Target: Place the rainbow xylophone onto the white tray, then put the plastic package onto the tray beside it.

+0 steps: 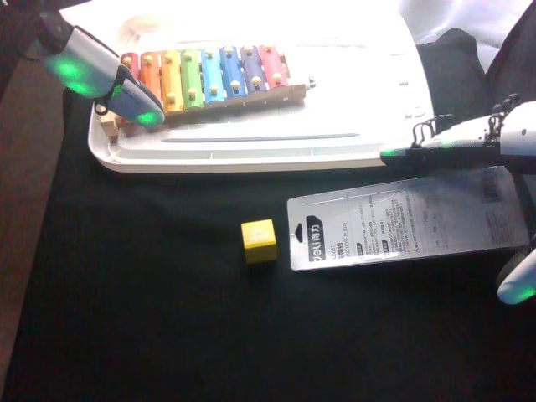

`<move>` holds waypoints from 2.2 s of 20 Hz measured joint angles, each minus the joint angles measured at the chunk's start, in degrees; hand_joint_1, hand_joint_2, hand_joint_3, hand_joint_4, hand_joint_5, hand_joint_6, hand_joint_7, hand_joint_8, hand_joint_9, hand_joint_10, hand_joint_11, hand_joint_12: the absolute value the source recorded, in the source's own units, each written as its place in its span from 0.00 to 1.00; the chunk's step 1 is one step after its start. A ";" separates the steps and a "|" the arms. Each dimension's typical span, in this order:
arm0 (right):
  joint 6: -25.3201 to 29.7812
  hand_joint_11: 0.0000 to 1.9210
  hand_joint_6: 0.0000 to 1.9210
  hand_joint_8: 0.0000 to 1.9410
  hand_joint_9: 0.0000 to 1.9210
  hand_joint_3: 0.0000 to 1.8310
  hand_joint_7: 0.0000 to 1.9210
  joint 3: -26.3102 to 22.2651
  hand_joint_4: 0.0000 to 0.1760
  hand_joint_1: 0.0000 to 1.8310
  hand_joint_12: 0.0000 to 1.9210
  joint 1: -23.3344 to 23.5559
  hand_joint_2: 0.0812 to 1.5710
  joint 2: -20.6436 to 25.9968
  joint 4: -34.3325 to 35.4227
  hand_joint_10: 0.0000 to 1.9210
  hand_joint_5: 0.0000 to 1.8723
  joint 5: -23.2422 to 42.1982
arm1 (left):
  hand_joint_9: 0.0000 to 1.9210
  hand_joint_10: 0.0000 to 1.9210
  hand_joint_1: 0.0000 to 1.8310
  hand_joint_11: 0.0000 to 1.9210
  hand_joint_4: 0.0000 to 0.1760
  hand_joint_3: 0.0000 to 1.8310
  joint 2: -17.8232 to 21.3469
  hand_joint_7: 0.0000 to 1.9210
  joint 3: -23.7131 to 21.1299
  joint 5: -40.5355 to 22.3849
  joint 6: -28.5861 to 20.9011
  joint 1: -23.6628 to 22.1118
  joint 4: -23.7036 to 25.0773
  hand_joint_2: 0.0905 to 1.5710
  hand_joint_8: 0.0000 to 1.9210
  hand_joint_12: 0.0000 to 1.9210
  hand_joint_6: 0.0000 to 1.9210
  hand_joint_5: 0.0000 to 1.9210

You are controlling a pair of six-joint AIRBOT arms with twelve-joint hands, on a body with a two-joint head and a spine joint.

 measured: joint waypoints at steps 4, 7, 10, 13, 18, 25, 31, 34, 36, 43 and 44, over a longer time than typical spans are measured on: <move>0.04 0.16 0.00 0.00 0.09 0.00 0.05 0.11 0.39 0.36 0.11 0.00 0.39 0.00 -0.74 0.01 0.00 -0.96 | 0.05 0.00 0.49 0.01 0.51 0.00 0.00 0.04 0.00 -0.09 0.00 0.55 -0.09 0.43 0.00 0.06 0.00 0.00; 0.07 0.15 0.00 0.00 0.09 0.00 0.06 0.13 0.29 0.37 0.11 0.00 0.40 0.00 -0.92 0.00 0.00 -1.16 | 0.05 0.00 0.47 0.01 0.53 0.00 0.00 0.04 -0.11 0.00 0.00 0.61 -0.11 0.43 0.00 0.06 0.00 0.00; 0.09 0.14 0.00 0.00 0.09 0.00 0.05 0.24 0.28 0.37 0.15 0.00 0.39 0.00 -1.49 0.00 0.00 -1.62 | 0.05 0.00 0.48 0.01 0.45 0.00 0.00 0.05 -0.13 -0.02 0.00 0.61 -0.07 0.43 0.00 0.06 0.00 0.00; 0.33 0.11 0.00 0.00 0.11 0.00 0.08 0.61 0.28 0.40 0.32 0.00 0.39 -0.59 -2.34 0.00 0.00 -2.25 | 0.05 0.00 0.51 0.01 0.35 0.00 0.00 0.04 -0.13 -0.20 0.00 0.92 -0.09 0.42 0.00 0.07 0.00 0.00; 0.52 0.15 0.00 0.00 0.21 0.00 0.17 1.07 0.41 0.61 0.40 0.00 0.50 -1.14 -2.69 0.01 0.09 -2.62 | 0.04 0.00 0.50 0.01 0.23 0.00 0.00 0.04 -0.22 -0.28 0.00 1.38 -0.59 0.43 0.00 0.07 0.00 0.00; 0.98 0.42 0.01 0.01 0.49 0.00 0.40 1.64 0.00 0.67 0.36 0.33 0.62 -1.92 -1.60 0.01 0.34 -2.38 | 0.04 0.00 0.49 0.01 0.39 0.00 0.00 0.04 -0.22 -0.96 0.28 2.32 -1.88 0.42 0.00 0.04 0.00 0.00; 1.33 0.36 0.52 0.30 0.53 0.00 0.54 2.23 0.00 0.68 0.41 0.46 0.68 -2.03 0.07 0.00 0.55 -2.29 | 0.02 0.00 0.49 0.00 0.47 0.00 0.00 0.03 -0.22 -1.07 0.87 2.97 -2.71 0.43 0.00 0.04 0.00 0.00; 1.36 0.50 0.42 0.42 0.60 0.00 0.61 2.27 0.00 0.70 0.69 0.44 0.67 -2.05 0.57 0.39 0.53 -2.25 | 0.04 0.00 0.49 0.00 0.21 0.00 0.00 0.05 -0.22 -1.11 1.36 3.45 -3.80 0.44 0.00 0.03 0.00 0.00; 1.33 0.51 0.40 0.45 0.62 0.00 0.60 2.29 0.00 0.70 0.71 0.44 0.67 -2.05 0.66 0.38 0.53 -2.40 | 0.05 0.01 0.49 0.00 0.15 0.00 0.00 0.05 -0.22 -0.94 1.68 3.76 -3.76 0.44 0.00 0.03 0.00 0.00; 0.85 0.53 0.28 0.22 0.66 0.00 0.71 2.40 0.00 0.72 0.61 0.44 0.62 -2.10 2.36 0.31 0.61 -2.45 | 0.04 0.00 0.51 0.00 0.17 0.00 0.00 0.04 -0.22 -1.07 1.70 4.11 -4.11 0.44 0.00 0.03 0.00 0.00; 0.63 0.53 0.28 0.22 0.66 0.00 0.71 2.40 0.00 0.72 0.61 0.44 0.62 -2.10 2.86 0.31 0.61 -2.36 | 0.04 0.00 0.51 0.00 0.17 0.00 0.00 0.04 -0.22 -0.98 1.70 4.13 -4.09 0.44 0.00 0.03 0.00 0.00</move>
